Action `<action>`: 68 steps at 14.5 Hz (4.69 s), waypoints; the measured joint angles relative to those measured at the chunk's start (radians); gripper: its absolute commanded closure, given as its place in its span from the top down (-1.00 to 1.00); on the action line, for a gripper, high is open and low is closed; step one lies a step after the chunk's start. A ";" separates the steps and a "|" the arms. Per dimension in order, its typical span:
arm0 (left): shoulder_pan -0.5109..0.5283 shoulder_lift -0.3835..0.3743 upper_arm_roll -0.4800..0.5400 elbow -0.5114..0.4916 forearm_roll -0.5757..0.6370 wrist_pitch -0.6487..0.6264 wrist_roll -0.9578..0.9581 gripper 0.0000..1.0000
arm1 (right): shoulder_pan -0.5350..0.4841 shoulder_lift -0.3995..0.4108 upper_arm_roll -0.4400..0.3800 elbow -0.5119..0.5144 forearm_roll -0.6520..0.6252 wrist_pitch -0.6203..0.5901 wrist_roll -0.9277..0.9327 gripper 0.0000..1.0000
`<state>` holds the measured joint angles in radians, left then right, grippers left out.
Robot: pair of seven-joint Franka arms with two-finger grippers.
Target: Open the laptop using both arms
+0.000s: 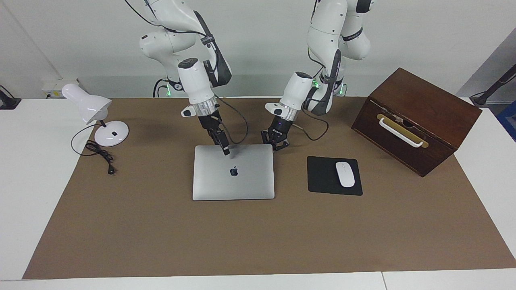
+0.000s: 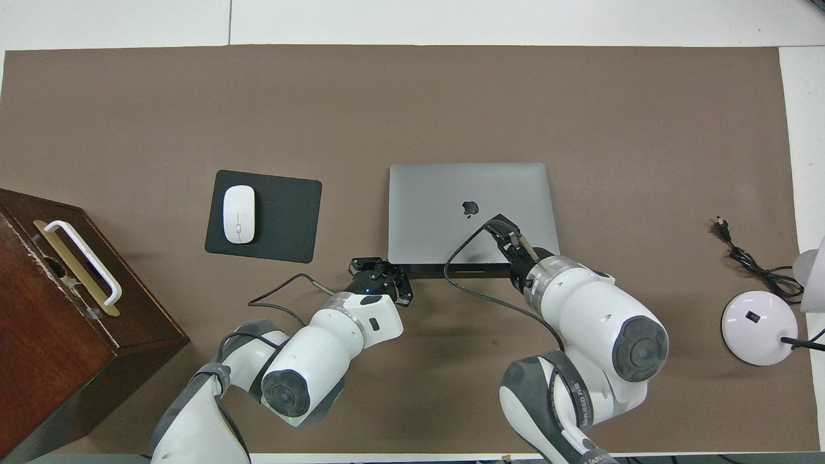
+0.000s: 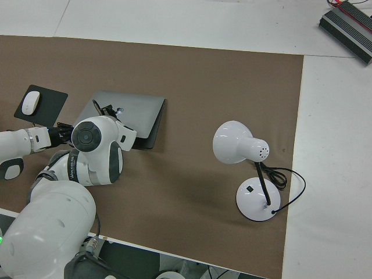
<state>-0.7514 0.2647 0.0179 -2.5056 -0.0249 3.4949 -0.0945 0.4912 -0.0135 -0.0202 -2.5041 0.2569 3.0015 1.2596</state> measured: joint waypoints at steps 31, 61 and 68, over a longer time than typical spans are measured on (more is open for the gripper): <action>0.003 0.001 0.000 0.000 0.013 0.002 0.000 -1.00 | -0.049 0.167 0.000 0.397 0.000 -0.080 0.000 1.00; 0.003 0.002 0.000 0.000 0.013 0.004 0.000 -1.00 | -0.122 0.290 0.000 0.792 0.000 -0.398 -0.057 1.00; 0.005 0.004 0.000 0.003 0.013 0.004 -0.006 -1.00 | -0.170 0.308 -0.001 0.896 0.000 -0.591 -0.151 1.00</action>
<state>-0.7461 0.2689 0.0174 -2.5024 -0.0115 3.4988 -0.1004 0.3210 0.2945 -0.0211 -1.6079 0.2568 2.4106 1.1086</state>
